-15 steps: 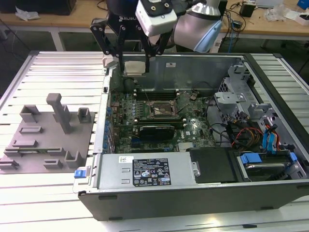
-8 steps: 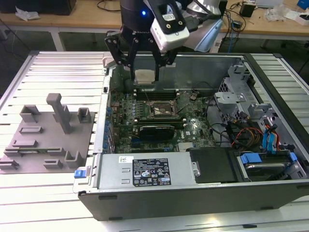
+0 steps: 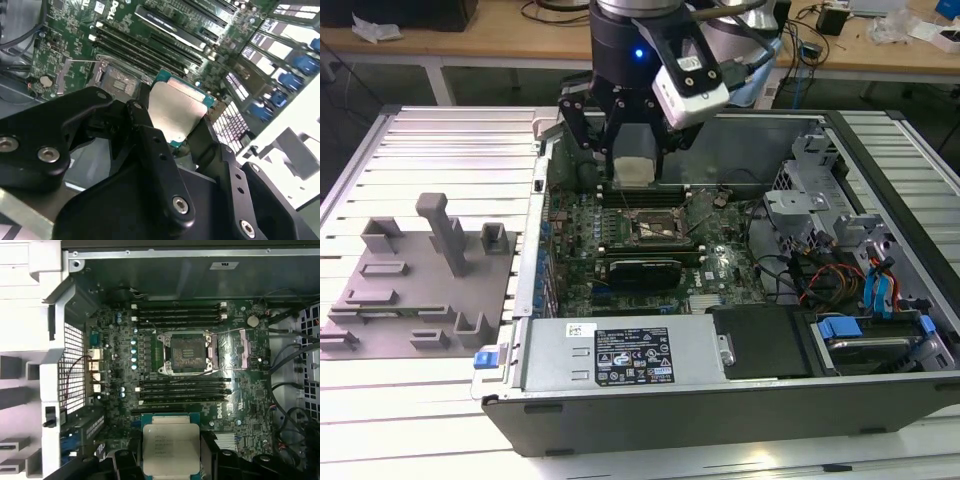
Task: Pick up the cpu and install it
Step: 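Pick up the cpu and move it towards the insertion slot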
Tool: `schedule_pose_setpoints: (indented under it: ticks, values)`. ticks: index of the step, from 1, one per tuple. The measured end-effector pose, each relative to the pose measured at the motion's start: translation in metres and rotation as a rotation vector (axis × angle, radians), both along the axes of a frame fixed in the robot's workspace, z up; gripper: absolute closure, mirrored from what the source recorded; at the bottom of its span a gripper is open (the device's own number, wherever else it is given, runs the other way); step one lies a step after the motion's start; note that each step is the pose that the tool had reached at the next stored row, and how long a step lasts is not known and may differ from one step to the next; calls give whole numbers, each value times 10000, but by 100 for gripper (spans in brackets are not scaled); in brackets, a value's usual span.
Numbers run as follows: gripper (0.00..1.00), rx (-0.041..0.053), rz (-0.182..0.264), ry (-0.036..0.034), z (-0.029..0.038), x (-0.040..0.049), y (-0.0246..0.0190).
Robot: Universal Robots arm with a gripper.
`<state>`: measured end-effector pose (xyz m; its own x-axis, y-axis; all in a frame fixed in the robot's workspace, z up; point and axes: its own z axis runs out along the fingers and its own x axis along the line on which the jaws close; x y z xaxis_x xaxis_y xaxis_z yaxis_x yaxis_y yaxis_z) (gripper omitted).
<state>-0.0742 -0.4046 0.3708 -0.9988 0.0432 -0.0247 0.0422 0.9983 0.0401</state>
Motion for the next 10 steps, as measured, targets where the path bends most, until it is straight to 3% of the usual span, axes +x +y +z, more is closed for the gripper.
schedule_pose_setpoints:
  ticks: [6,10]
  values:
    - [45,-1,-1,25,-177,208,15]
    - [45,1,-2,26,-273,275,95]
